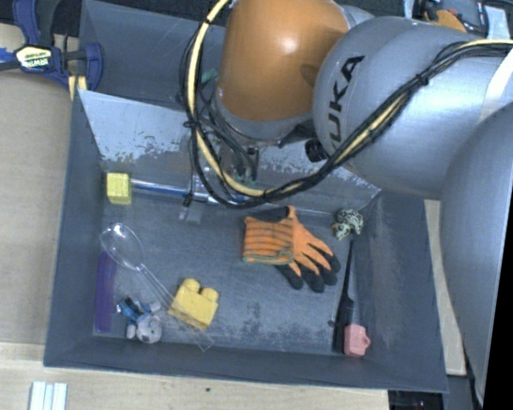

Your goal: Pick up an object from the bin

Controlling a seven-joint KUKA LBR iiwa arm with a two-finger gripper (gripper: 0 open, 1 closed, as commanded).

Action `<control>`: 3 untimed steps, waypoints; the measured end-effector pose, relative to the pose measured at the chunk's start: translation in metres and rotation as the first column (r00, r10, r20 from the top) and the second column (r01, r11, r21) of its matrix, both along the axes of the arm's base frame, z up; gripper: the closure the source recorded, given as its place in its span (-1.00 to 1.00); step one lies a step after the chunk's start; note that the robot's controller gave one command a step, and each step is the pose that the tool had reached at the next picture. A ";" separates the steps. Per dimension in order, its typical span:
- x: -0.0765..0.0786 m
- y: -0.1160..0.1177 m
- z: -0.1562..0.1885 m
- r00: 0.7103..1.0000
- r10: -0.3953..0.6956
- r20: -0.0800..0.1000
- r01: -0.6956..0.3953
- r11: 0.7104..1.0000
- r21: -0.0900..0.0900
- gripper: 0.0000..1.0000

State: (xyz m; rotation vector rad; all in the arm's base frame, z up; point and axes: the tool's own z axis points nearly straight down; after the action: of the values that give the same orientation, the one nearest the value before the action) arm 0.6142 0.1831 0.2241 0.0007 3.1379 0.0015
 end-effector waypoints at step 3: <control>-0.078 0.025 -0.110 0.882 -0.472 0.000 0.472 0.882 0.004 -1.00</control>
Offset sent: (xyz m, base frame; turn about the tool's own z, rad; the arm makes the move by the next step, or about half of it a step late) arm -0.0743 0.0458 -0.0883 0.4113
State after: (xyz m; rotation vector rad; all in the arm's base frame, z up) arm 0.5364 0.2083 0.1138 0.7641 3.0428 0.0055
